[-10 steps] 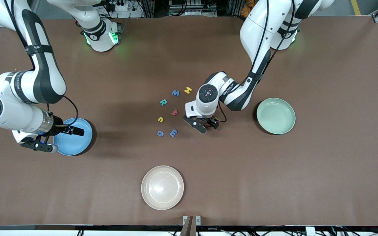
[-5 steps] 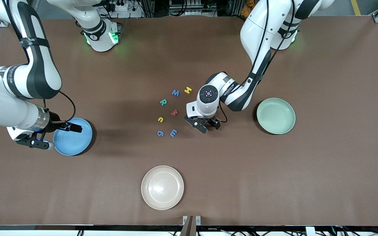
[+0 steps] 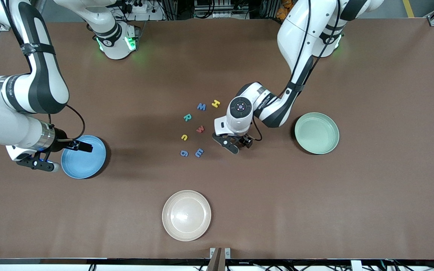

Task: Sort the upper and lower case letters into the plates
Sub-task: 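Lower the left gripper and close it on the pink g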

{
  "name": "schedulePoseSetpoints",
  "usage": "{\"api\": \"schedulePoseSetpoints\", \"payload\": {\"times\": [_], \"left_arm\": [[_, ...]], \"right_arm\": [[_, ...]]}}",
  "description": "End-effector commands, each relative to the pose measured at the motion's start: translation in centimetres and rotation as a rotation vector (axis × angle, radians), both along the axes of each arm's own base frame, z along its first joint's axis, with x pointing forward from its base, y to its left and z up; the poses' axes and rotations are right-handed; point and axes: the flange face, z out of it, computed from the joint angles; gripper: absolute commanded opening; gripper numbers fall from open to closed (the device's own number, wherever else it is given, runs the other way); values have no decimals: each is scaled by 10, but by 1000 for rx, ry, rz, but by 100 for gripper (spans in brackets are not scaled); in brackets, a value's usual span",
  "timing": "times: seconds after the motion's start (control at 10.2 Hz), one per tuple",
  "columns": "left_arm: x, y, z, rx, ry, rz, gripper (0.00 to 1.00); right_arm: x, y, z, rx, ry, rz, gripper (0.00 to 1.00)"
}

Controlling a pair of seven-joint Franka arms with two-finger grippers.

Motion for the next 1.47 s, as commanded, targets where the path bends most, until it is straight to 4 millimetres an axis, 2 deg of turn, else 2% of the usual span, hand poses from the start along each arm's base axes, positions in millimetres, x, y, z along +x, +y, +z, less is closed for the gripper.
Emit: {"api": "schedulePoseSetpoints", "payload": {"times": [0.0, 0.29, 0.59, 0.78, 1.27, 1.37], "left_arm": [[1, 7, 5, 22, -4, -14, 100], [1, 10, 1, 30, 0, -19, 100], [-1, -4, 5, 12, -21, -17, 100], [-1, -7, 3, 5, -31, -34, 100], [-3, -5, -17, -12, -48, -41, 100], [-3, -2, -19, -8, -44, -38, 92]], "right_arm": [[-1, -2, 1, 15, -8, -20, 100], [-1, -3, 1, 15, -9, -22, 100], [0, -4, 1, 15, -11, -23, 100], [-1, -4, 1, 15, -9, -23, 100], [-1, -4, 1, 15, -8, -23, 100], [-1, -4, 1, 15, -6, -23, 100]]}}
